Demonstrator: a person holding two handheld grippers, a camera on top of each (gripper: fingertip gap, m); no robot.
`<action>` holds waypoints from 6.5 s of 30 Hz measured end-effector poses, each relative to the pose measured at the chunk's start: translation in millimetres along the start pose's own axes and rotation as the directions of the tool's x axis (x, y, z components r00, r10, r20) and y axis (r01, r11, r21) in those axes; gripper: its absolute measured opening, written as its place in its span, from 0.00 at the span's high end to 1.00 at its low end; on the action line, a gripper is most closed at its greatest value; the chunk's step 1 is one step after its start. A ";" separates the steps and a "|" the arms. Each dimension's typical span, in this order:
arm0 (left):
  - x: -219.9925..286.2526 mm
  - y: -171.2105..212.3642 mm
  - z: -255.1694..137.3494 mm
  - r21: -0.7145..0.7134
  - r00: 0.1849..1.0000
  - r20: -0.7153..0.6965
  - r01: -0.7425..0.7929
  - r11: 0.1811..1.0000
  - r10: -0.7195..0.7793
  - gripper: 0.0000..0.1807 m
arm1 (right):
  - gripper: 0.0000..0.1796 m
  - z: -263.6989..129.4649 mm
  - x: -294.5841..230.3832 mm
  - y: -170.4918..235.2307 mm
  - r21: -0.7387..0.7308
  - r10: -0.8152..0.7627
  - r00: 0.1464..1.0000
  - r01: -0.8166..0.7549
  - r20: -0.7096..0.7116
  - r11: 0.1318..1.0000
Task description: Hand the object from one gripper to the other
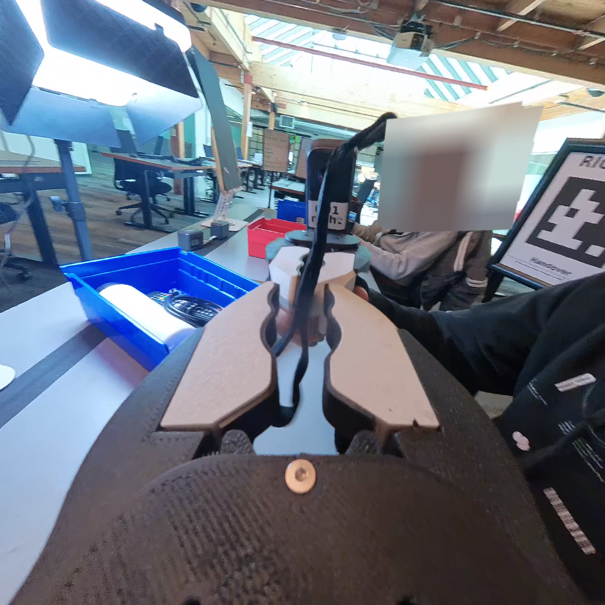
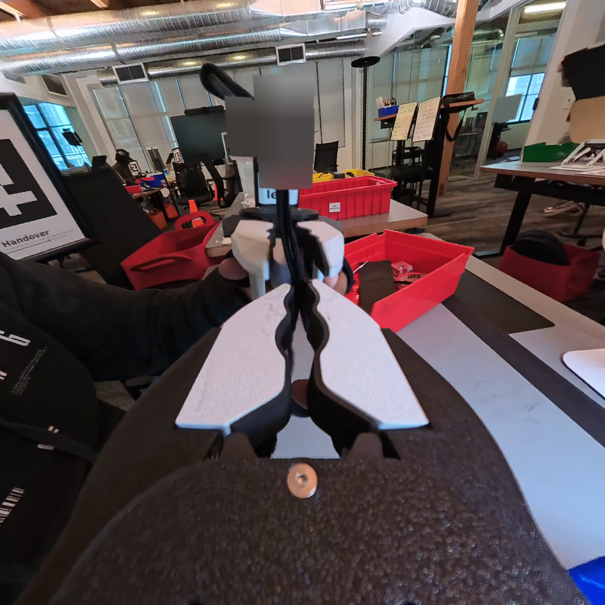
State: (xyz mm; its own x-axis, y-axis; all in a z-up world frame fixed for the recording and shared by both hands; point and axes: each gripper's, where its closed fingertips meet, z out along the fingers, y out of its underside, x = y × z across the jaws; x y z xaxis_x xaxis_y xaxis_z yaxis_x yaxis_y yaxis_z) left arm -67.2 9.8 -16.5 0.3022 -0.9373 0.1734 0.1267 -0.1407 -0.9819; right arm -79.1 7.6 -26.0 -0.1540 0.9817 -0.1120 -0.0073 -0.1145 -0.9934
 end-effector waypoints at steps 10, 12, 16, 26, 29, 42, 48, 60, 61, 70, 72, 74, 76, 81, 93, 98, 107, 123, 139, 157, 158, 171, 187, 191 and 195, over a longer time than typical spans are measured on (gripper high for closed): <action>5.3 23.7 6.9 -0.116 0.997 -0.056 -0.051 0.992 0.044 0.97 | 0.97 0.3 -5.3 -4.8 0.033 0.045 0.998 -0.046 0.047 0.998; 1.6 17.7 5.5 -0.099 0.999 -0.022 -0.028 0.995 0.026 0.97 | 0.89 -0.8 -2.1 -8.4 0.058 0.040 0.999 -0.041 0.024 0.997; -5.1 2.7 -1.7 -0.032 0.999 0.017 0.033 0.999 -0.033 0.97 | 0.83 -2.7 3.6 -0.6 0.020 0.032 0.999 -0.032 0.019 0.999; -2.4 -0.7 -1.4 -0.003 1.000 0.018 0.010 1.000 -0.010 0.90 | 0.97 9.5 -3.9 12.0 -0.019 0.014 0.999 -0.013 0.041 1.000; 8.0 11.2 -4.6 -0.073 0.995 -0.094 0.008 0.997 -0.015 0.79 | 0.97 5.6 -7.6 3.3 0.023 0.035 0.997 -0.036 0.072 0.999; 0.6 19.5 2.2 -0.085 0.998 -0.068 -0.013 0.996 0.007 0.97 | 0.85 -0.7 -4.3 -7.1 0.066 0.035 0.998 -0.039 0.055 0.997; -10.7 -2.8 -8.8 0.018 1.000 0.018 -0.005 1.000 0.005 0.97 | 0.83 7.0 7.0 12.1 -0.022 0.014 1.000 -0.014 -0.014 1.000; -1.1 8.6 -2.5 -0.022 0.998 -0.033 -0.049 0.999 0.048 0.87 | 0.97 5.2 2.3 3.2 0.036 -0.009 1.000 0.009 -0.006 0.999; -1.4 8.6 -2.4 -0.022 0.999 -0.036 -0.039 0.999 0.038 0.87 | 0.97 4.9 1.9 3.7 0.034 -0.005 1.000 0.005 0.001 0.999; -7.9 7.9 -8.9 -0.063 1.000 -0.003 -0.005 0.998 0.005 0.97 | 0.91 -11.2 12.6 2.6 -0.048 -0.156 0.985 0.152 -0.077 0.987; -4.1 9.6 -12.9 -0.099 0.999 -0.036 0.008 0.995 -0.011 0.97 | 0.91 -20.4 15.3 -7.0 -0.037 -0.199 0.973 0.196 -0.117 0.980; -3.3 10.4 -15.4 -0.112 0.999 -0.043 -0.003 0.994 -0.002 0.97 | 0.92 -26.1 16.9 -16.4 -0.007 -0.207 0.967 0.209 -0.149 0.978; -4.1 9.6 -14.9 -0.104 0.999 -0.036 -0.004 0.995 0.001 0.97 | 0.94 -25.3 14.1 -20.6 0.013 -0.227 0.961 0.232 -0.158 0.973; -3.5 6.0 -11.8 -0.075 0.999 -0.034 0.034 0.997 -0.036 0.97 | 0.94 -8.4 -4.5 -5.9 -0.102 -0.487 0.862 0.476 -0.144 0.873; -5.4 -14.7 -12.1 0.077 0.969 -0.078 0.241 0.968 -0.235 0.97 | 0.91 12.0 5.9 3.8 -0.172 -0.608 0.744 0.584 -0.279 0.793; -9.2 -12.6 -10.2 0.087 0.935 -0.109 0.346 0.934 -0.336 0.96 | 0.95 14.8 1.4 5.7 -0.139 -0.575 0.777 0.559 -0.256 0.818; -8.4 -14.2 -27.9 -0.002 0.997 -0.009 0.075 0.997 -0.075 0.83 | 0.98 -3.0 -9.7 -11.6 0.005 -0.170 0.984 0.171 -0.059 0.985; 17.9 13.1 -13.9 -0.281 0.759 0.043 -0.615 0.737 0.649 0.87 | 0.98 -1.5 -55.0 6.3 -0.134 0.186 0.933 -0.151 0.309 0.979; 21.4 -15.4 -9.7 -0.087 0.951 0.082 -0.292 0.952 0.299 0.99 | 0.92 -10.1 -12.2 -7.7 -0.010 -0.152 0.988 0.152 0.009 0.988; 25.5 26.1 3.9 -0.221 0.967 -0.056 -0.255 0.941 0.249 0.98 | 0.98 -3.9 -31.9 -10.3 0.015 -0.139 0.986 0.138 0.096 0.990; 23.9 24.7 4.6 -0.217 0.965 -0.042 -0.262 0.940 0.259 0.99 | 0.98 -4.3 -31.5 -11.8 0.023 -0.146 0.985 0.145 0.090 0.989; 25.4 -5.3 0.6 -0.072 0.969 0.021 -0.243 0.967 0.245 0.99 | 0.95 -1.6 -17.5 5.6 0.016 -0.096 0.989 0.095 0.116 0.995; 10.0 24.8 2.3 -0.186 0.968 -0.003 -0.248 0.951 0.251 0.98 | 0.99 -9.0 -21.6 -10.8 0.090 -0.110 0.987 0.099 0.119 0.991; 7.1 16.5 0.3 -0.159 0.960 0.034 -0.271 0.949 0.279 0.99 | 0.93 -12.2 -13.3 -14.3 0.120 -0.097 0.991 0.086 0.089 0.989; 12.2 11.6 0.1 -0.135 0.960 0.025 -0.274 0.952 0.280 0.99 | 0.90 -10.9 -2.3 -0.3 0.079 -0.076 0.994 0.070 0.080 0.994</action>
State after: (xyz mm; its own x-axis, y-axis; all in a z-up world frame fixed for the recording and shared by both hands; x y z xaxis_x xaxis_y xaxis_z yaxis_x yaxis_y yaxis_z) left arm -61.9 -3.2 -25.7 0.3492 -0.9310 -0.1065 -0.0899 0.0798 -0.9927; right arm -68.0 7.0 -25.7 -0.2314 0.9723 -0.0339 -0.0965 -0.0576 -0.9937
